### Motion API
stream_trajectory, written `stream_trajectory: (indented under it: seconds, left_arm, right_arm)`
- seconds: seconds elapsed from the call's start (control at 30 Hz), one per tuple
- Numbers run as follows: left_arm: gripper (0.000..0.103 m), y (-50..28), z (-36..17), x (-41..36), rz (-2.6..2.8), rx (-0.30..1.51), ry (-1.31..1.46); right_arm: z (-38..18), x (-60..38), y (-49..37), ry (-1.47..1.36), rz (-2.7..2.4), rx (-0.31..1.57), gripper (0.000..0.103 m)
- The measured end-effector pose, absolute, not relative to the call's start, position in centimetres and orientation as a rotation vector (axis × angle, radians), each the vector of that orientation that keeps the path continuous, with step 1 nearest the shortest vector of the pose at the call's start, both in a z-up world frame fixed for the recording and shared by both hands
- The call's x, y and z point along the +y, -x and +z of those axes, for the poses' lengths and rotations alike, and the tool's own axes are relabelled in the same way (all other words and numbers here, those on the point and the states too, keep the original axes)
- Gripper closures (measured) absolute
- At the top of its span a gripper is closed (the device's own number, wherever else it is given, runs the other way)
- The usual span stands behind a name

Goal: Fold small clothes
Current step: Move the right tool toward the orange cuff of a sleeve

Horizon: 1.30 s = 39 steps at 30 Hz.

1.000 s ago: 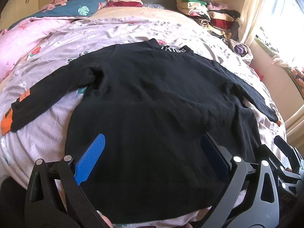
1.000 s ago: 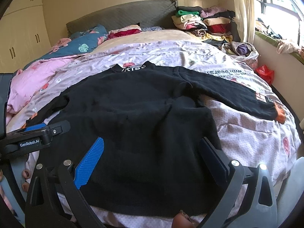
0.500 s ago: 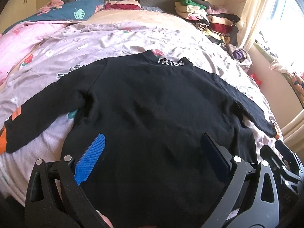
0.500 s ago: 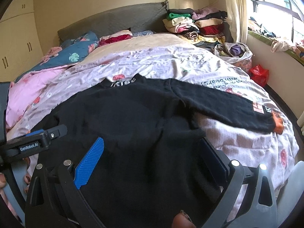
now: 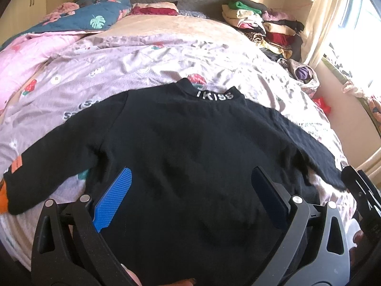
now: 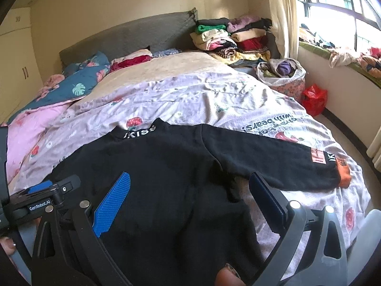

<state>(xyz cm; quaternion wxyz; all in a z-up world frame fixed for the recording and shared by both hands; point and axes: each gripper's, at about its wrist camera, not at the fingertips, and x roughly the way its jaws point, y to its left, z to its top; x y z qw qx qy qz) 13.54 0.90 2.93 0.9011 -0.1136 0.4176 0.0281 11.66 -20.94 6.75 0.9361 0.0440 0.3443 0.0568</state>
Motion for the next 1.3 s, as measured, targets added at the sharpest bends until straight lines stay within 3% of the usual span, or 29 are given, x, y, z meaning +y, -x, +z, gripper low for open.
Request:
stream_trajectory:
  seconds: [0.63,1.3]
  left_arm:
    - [0.009,-19.7,4.2,-0.5,0.057,0.858,0.228]
    - [0.009,-24.0,-0.3,-6.0,-0.002,0.948,0.190]
  right_arm:
    - [7.9,-25.9,-19.1,-0.239,-0.078,0.664,0.004]
    - [2.8,-32.6,-20.7,-0.361,-0.225,0.717,0.004]
